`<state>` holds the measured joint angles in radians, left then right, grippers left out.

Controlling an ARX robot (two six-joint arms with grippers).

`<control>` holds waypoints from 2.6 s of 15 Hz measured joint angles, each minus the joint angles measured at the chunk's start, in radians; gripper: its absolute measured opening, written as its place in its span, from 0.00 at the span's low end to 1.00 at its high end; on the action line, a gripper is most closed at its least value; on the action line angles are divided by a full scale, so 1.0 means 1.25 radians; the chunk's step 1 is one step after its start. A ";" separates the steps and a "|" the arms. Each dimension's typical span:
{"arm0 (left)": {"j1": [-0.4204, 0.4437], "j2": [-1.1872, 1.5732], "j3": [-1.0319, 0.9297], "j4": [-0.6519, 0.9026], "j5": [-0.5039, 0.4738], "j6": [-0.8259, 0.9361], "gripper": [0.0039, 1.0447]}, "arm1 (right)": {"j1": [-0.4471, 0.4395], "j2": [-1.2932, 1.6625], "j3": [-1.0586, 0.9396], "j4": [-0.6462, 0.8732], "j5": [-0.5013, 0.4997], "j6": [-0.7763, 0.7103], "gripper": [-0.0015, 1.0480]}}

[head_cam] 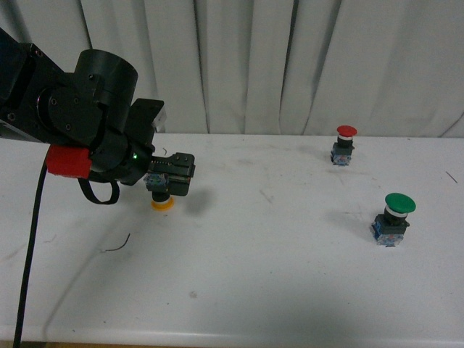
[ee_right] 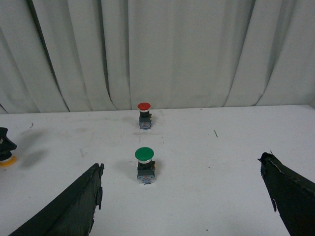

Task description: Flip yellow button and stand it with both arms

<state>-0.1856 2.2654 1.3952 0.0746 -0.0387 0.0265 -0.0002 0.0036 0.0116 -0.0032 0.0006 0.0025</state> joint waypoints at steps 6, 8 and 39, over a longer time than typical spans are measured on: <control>-0.004 0.000 0.009 -0.002 -0.005 -0.010 0.35 | 0.000 0.000 0.000 0.000 0.000 0.000 0.94; -0.011 -0.001 0.007 0.009 -0.005 -0.017 0.34 | 0.000 0.000 0.000 0.000 0.000 0.000 0.94; -0.116 -0.692 -0.783 0.895 0.480 -0.679 0.34 | 0.000 0.000 0.000 0.000 0.000 0.000 0.94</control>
<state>-0.3305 1.4010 0.4164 1.1938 0.5613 -0.8227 -0.0002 0.0036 0.0116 -0.0032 0.0006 0.0025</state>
